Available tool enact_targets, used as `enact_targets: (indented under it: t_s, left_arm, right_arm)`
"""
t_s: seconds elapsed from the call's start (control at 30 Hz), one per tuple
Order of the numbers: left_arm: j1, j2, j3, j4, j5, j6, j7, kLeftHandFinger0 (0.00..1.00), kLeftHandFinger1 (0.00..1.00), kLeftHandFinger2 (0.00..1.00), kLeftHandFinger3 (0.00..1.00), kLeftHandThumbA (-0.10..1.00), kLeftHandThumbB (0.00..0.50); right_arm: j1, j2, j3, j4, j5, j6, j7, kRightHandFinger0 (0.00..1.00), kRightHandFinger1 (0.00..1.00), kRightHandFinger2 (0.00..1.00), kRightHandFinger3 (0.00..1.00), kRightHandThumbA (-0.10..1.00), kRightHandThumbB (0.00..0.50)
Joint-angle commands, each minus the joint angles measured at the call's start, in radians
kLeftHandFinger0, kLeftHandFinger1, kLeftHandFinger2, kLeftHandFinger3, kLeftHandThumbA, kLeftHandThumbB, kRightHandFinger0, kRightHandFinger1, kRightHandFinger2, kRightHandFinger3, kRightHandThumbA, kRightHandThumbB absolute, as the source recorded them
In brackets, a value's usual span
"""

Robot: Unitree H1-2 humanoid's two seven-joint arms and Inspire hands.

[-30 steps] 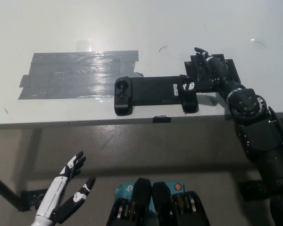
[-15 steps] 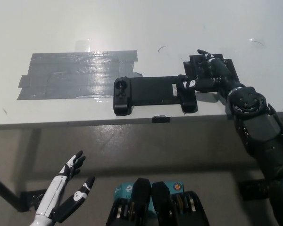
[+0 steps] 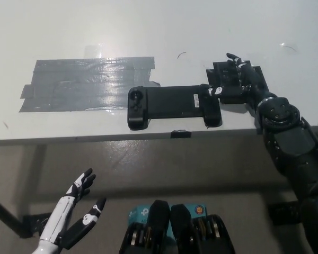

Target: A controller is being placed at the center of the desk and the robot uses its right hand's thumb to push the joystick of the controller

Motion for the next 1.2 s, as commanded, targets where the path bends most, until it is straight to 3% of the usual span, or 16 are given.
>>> enact_targets:
  t_s: [0.0,0.33,0.5,0.6,0.63,0.73,0.87,0.97,1.07,1.1,1.17]
  left_arm:
    - [-0.008,0.009,0.008,-0.034,-0.014,-0.001,-0.012,1.00,1.00,1.00,1.00,0.69,0.303]
    - [-0.015,0.010,0.005,-0.027,-0.010,-0.014,-0.008,1.00,1.00,1.00,1.00,0.68,0.290]
    - [-0.018,0.011,0.004,-0.033,-0.012,-0.004,-0.012,1.00,1.00,1.00,1.00,0.69,0.296]
    - [-0.020,0.012,0.005,-0.034,-0.012,-0.003,-0.012,1.00,1.00,1.00,1.00,0.69,0.295]
    - [-0.021,0.012,0.005,-0.035,-0.014,-0.001,-0.014,1.00,1.00,1.00,1.00,0.68,0.289]
    - [-0.023,0.014,0.002,-0.036,-0.006,-0.008,-0.013,1.00,1.00,1.00,1.00,0.67,0.273]
    - [-0.027,0.015,0.003,-0.032,-0.005,-0.012,-0.011,1.00,1.00,1.00,1.00,0.67,0.280]
    - [-0.026,0.015,0.000,-0.037,0.004,0.010,-0.012,1.00,1.00,1.00,1.00,0.71,0.305]
    - [-0.027,0.015,0.001,-0.035,-0.004,0.002,-0.015,1.00,1.00,1.00,1.00,0.70,0.292]
    - [-0.028,0.016,0.001,-0.035,-0.006,0.002,-0.016,1.00,1.00,1.00,1.00,0.70,0.287]
    - [-0.030,0.018,0.001,-0.035,-0.007,0.005,-0.018,1.00,1.00,1.00,1.00,0.70,0.284]
  right_arm:
    - [-0.065,-0.006,-0.030,0.014,0.034,-0.034,-0.062,1.00,1.00,1.00,1.00,1.00,0.449]
    - [-0.076,-0.007,-0.068,0.020,0.057,-0.049,-0.111,1.00,1.00,1.00,1.00,1.00,0.358]
    - [-0.082,-0.012,-0.074,0.017,0.059,-0.039,-0.120,1.00,1.00,1.00,1.00,1.00,0.337]
    - [-0.088,-0.015,-0.076,0.022,0.061,-0.046,-0.128,1.00,1.00,1.00,1.00,1.00,0.310]
    - [-0.091,-0.013,-0.077,0.024,0.058,-0.056,-0.148,1.00,1.00,1.00,1.00,1.00,0.277]
    - [-0.095,-0.015,-0.083,0.021,0.063,-0.067,-0.166,1.00,1.00,1.00,1.00,1.00,0.276]
    - [-0.096,-0.021,-0.082,-0.006,0.056,-0.092,-0.191,1.00,1.00,1.00,1.00,1.00,0.175]
    - [-0.091,-0.031,-0.088,-0.048,0.058,-0.101,-0.199,1.00,1.00,1.00,1.00,1.00,0.195]
    - [-0.077,-0.042,-0.111,-0.119,0.083,-0.130,-0.174,1.00,1.00,1.00,1.00,1.00,0.173]
    - [-0.075,-0.043,-0.113,-0.130,0.083,-0.132,-0.171,1.00,1.00,1.00,1.00,1.00,0.206]
    - [-0.056,-0.045,-0.129,-0.234,0.093,-0.106,-0.152,1.00,1.00,1.00,1.00,1.00,0.134]
